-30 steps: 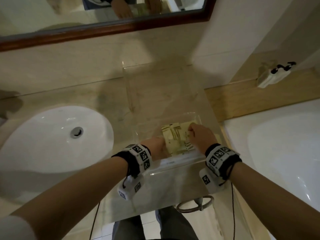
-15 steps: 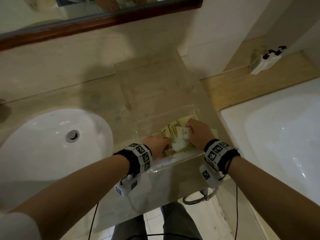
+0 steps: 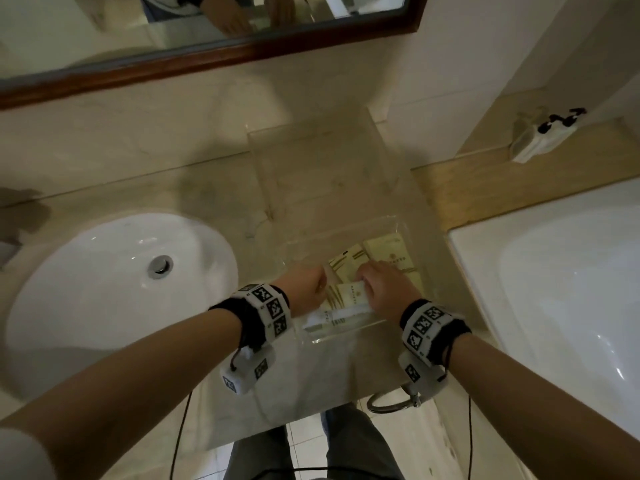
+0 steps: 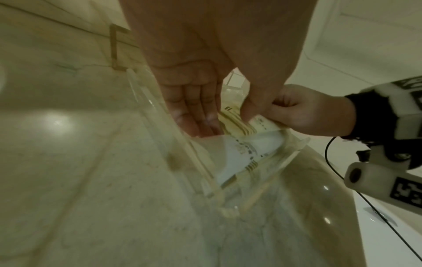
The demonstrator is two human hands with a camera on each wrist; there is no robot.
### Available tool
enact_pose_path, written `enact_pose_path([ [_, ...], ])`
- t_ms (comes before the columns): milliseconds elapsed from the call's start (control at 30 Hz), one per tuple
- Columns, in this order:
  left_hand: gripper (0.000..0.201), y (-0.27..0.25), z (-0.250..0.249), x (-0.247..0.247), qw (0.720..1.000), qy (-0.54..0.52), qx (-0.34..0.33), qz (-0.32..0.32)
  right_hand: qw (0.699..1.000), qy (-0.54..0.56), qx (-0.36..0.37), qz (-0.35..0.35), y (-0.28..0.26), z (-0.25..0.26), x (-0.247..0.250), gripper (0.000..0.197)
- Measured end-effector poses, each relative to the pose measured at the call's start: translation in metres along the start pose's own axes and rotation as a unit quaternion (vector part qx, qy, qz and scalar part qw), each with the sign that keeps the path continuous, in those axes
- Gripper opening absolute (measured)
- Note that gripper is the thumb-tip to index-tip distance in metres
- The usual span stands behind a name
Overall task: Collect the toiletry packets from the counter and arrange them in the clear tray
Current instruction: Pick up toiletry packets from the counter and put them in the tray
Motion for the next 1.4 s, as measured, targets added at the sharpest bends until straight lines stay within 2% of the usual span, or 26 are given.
enact_pose_path([
  [133, 0.05, -0.006, -0.001, -0.01, 0.999, -0.028, 0.024, 0.024, 0.998, -0.018, -0.032, -0.048, 0.003, -0.004, 0.003, 0.027],
  [200, 0.054, -0.008, 0.0, -0.012, 0.999, -0.017, 0.024, 0.026, 0.996, -0.016, -0.064, -0.067, 0.005, -0.008, 0.01, 0.029],
  [367, 0.026, -0.017, -0.007, -0.018, 0.995, 0.074, -0.058, 0.045, 0.997, -0.02, -0.041, -0.057, 0.012, -0.001, 0.011, 0.029],
  [567, 0.027, -0.016, -0.01, -0.022, 0.992, 0.094, -0.077, 0.032, 1.0, -0.015, -0.004, 0.0, 0.015, 0.016, -0.007, 0.023],
  [633, 0.023, -0.016, -0.009, -0.023, 0.992, 0.103, -0.069, 0.015, 0.999, -0.02, 0.027, 0.02, 0.011, 0.015, -0.009, 0.018],
  [700, 0.02, -0.015, -0.005, -0.024, 0.994, 0.093, -0.048, 0.003, 0.999, 0.021, 0.035, 0.034, 0.008, 0.011, -0.005, 0.015],
  [833, 0.026, -0.01, -0.002, -0.026, 0.997, 0.073, -0.024, 0.008, 0.996, 0.059, 0.044, 0.051, 0.007, 0.001, 0.002, 0.01],
  [1000, 0.027, -0.007, -0.003, -0.021, 0.998, 0.068, -0.01, 0.01, 0.998, 0.02, 0.058, -0.011, 0.003, 0.0, 0.005, 0.014],
  [1133, 0.022, -0.01, 0.003, -0.007, 0.999, 0.034, 0.0, -0.038, 0.998, 0.035, 0.031, -0.051, 0.012, 0.007, 0.018, 0.015],
  [1266, 0.023, -0.025, 0.019, 0.009, 0.998, 0.013, 0.023, -0.062, 0.997, 0.055, 0.048, -0.031, 0.026, 0.038, 0.023, 0.016],
  [1400, 0.025, -0.057, 0.052, 0.025, 0.993, 0.001, 0.059, -0.105, 0.995, 0.058, 0.081, 0.001, 0.044, 0.097, 0.015, 0.017],
])
Point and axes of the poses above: each hand's wrist, its own y-axis towards the middle knuckle, its own x-axis out of the back of the hand, z = x × y, the point moved 1 cm from there along y, towards the middle knuckle, and after that the axes turned 5 degrees about -x, right-handed, at the moved point
